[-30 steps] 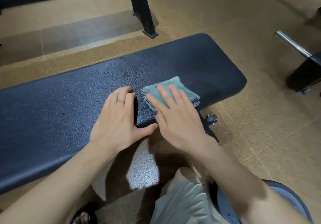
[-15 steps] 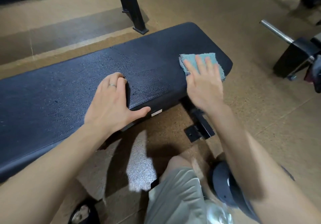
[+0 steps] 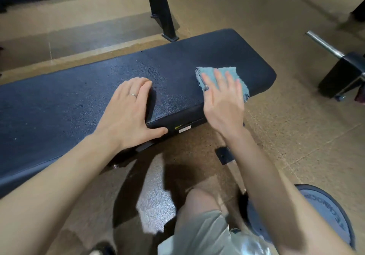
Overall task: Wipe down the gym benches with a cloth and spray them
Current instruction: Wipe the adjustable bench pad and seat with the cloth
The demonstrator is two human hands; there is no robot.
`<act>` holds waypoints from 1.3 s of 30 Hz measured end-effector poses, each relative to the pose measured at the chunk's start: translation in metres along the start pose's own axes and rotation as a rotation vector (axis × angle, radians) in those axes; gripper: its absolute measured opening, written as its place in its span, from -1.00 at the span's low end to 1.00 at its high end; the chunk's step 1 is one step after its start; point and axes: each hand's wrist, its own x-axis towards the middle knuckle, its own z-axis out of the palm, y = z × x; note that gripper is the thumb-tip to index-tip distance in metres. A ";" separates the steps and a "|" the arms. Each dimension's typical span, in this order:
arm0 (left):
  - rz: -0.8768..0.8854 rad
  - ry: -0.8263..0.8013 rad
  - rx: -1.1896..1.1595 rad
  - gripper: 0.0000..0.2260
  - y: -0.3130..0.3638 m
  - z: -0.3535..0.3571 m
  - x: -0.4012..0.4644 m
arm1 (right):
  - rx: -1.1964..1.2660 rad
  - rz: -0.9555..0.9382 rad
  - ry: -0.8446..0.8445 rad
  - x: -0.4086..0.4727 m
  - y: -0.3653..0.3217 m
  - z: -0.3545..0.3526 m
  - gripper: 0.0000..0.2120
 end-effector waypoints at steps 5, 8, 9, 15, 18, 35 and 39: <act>-0.149 -0.030 0.067 0.04 -0.054 -0.009 -0.057 | 0.080 0.005 0.010 -0.051 -0.099 0.005 -0.48; -0.139 -0.024 0.034 -0.09 -0.052 -0.006 -0.054 | 0.131 -0.163 -0.108 -0.092 -0.171 0.003 -0.48; -0.133 -0.022 0.027 -0.09 -0.052 -0.006 -0.054 | 0.132 -0.218 -0.151 -0.094 -0.172 0.003 -0.49; -0.100 -0.054 0.052 0.03 -0.058 -0.009 -0.057 | -0.118 0.106 -0.179 -0.022 -0.052 -0.014 -0.40; -0.106 -0.054 0.086 0.04 -0.056 -0.008 -0.055 | -0.082 0.185 -0.164 -0.034 -0.098 -0.008 -0.40; -0.123 -0.150 0.165 0.14 -0.056 -0.004 -0.051 | -0.043 -0.220 -0.497 0.056 -0.206 0.027 -0.49; -0.124 -0.153 0.167 0.11 -0.057 -0.004 -0.052 | -0.070 -0.318 -0.511 0.094 -0.211 0.044 -0.50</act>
